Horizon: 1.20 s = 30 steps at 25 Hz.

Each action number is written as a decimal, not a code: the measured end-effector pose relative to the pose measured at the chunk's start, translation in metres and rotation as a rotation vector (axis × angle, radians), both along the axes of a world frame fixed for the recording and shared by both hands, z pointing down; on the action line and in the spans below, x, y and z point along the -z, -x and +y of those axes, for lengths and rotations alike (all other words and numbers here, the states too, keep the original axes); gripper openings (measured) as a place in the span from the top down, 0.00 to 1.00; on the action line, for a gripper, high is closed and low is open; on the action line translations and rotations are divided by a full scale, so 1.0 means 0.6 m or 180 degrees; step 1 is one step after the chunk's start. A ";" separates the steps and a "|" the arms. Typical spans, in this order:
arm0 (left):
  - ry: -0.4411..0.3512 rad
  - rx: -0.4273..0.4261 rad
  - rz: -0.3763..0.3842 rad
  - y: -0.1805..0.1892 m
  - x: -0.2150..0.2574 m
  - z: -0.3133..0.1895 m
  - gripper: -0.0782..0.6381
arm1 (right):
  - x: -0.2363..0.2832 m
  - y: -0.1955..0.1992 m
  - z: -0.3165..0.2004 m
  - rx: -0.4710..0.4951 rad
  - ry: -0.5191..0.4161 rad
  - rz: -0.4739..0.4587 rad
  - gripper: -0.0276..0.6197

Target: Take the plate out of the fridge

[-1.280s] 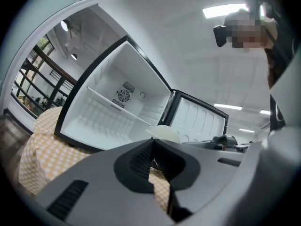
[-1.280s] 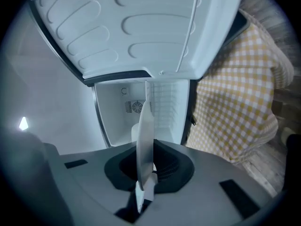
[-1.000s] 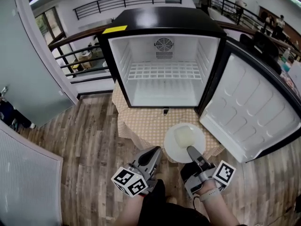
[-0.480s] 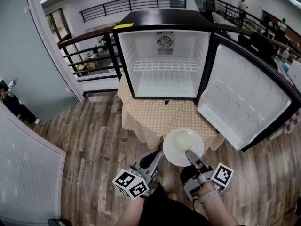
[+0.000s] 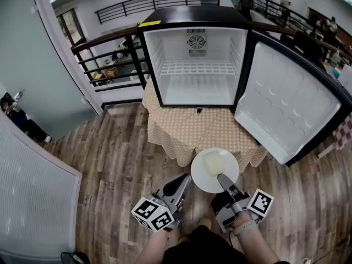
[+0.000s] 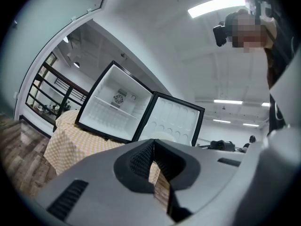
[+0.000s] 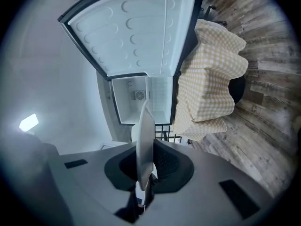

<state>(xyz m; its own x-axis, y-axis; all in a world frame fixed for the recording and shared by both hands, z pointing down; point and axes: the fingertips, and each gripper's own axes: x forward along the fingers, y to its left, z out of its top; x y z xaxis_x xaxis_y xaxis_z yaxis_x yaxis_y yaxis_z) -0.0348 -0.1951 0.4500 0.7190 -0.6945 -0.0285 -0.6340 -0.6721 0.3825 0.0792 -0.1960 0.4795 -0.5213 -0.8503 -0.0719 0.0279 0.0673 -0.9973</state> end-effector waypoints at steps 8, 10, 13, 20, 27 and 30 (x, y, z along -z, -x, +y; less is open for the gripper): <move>-0.0012 -0.0079 0.0003 0.024 0.006 0.081 0.88 | -0.002 0.018 0.087 -0.0092 -0.0053 -0.0054 0.89; 0.0002 -0.0114 0.0005 0.029 0.007 0.115 0.88 | -0.006 0.025 0.123 -0.0098 -0.0020 -0.0049 0.89; 0.0008 -0.0139 -0.0006 0.042 0.004 0.164 0.88 | -0.017 0.033 0.173 -0.0129 0.0023 -0.0030 0.89; -0.0064 -0.0117 0.0054 0.076 0.015 0.274 0.88 | -0.019 0.054 0.298 -0.0145 -0.0018 -0.0024 0.89; -0.0021 -0.0152 0.0055 0.088 0.003 0.396 0.88 | -0.030 0.057 0.411 -0.0173 0.0011 0.0001 0.89; -0.0046 -0.0120 0.0092 0.099 0.003 0.432 0.88 | -0.033 0.062 0.451 -0.0181 0.0026 -0.0005 0.89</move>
<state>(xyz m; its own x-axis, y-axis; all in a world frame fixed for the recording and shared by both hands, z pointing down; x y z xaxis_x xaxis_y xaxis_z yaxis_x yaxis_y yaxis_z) -0.0940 0.0644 0.4485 0.7433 -0.6663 -0.0594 -0.5969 -0.7008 0.3905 0.0419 0.0748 0.4990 -0.4719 -0.8792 -0.0658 0.0259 0.0608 -0.9978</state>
